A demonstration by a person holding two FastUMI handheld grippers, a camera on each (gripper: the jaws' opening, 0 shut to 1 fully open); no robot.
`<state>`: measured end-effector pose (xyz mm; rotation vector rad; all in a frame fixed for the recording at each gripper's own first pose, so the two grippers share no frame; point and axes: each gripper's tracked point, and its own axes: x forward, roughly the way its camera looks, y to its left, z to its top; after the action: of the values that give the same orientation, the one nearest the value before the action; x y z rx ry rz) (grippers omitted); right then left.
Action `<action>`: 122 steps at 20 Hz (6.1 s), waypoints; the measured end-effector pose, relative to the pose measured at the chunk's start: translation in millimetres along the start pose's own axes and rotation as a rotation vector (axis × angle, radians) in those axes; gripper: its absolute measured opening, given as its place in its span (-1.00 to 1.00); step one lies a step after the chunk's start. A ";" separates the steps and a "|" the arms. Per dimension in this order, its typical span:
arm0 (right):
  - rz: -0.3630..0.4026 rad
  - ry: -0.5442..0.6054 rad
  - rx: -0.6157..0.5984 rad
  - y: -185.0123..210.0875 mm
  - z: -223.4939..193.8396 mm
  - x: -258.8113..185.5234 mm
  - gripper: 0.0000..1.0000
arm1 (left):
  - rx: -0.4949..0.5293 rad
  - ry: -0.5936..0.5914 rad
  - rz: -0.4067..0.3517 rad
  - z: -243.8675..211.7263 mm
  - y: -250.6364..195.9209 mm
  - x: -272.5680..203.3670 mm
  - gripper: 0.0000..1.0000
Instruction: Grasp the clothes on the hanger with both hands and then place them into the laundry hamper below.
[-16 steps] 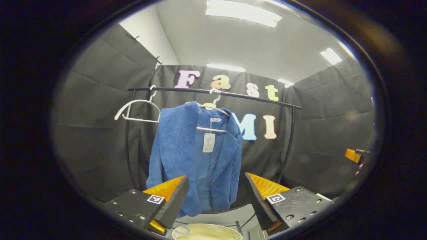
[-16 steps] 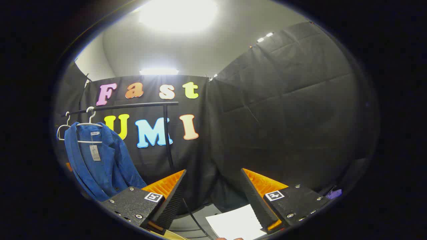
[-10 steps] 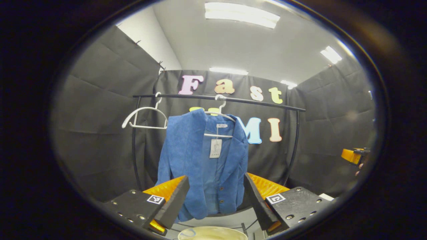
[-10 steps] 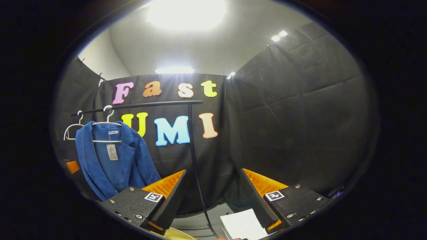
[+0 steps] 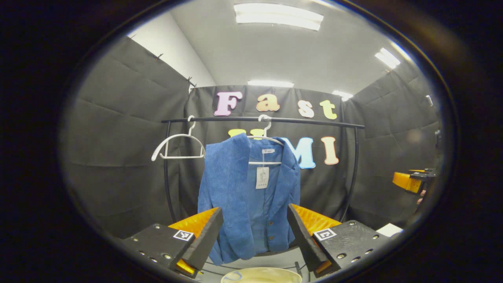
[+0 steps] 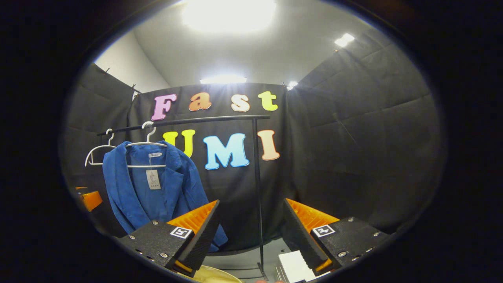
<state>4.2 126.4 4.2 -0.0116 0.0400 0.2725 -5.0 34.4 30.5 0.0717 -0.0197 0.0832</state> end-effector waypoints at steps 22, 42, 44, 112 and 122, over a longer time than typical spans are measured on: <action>0.377 0.091 0.007 184.4 36.7 100.7 0.91 | -0.071 0.082 0.202 60.7 52.5 37.4 0.97; 0.743 0.263 0.150 246.3 -30.3 182.6 0.90 | -0.123 0.111 0.434 19.3 9.0 125.0 0.89; 0.778 0.311 0.153 255.0 -48.8 185.6 0.89 | -0.129 0.116 0.447 11.1 5.8 143.9 0.97; 0.820 0.369 0.143 258.0 -131.8 286.2 -1.00 | -0.110 0.024 0.733 -11.6 101.4 214.0 -0.93; 0.711 0.286 0.171 230.1 -110.9 321.1 -1.00 | -0.021 -0.089 0.695 62.7 92.2 161.9 -0.94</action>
<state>247.1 432.4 -121.2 0.1364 0.3555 0.9765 147.6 134.8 103.1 0.0450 -0.1339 0.7746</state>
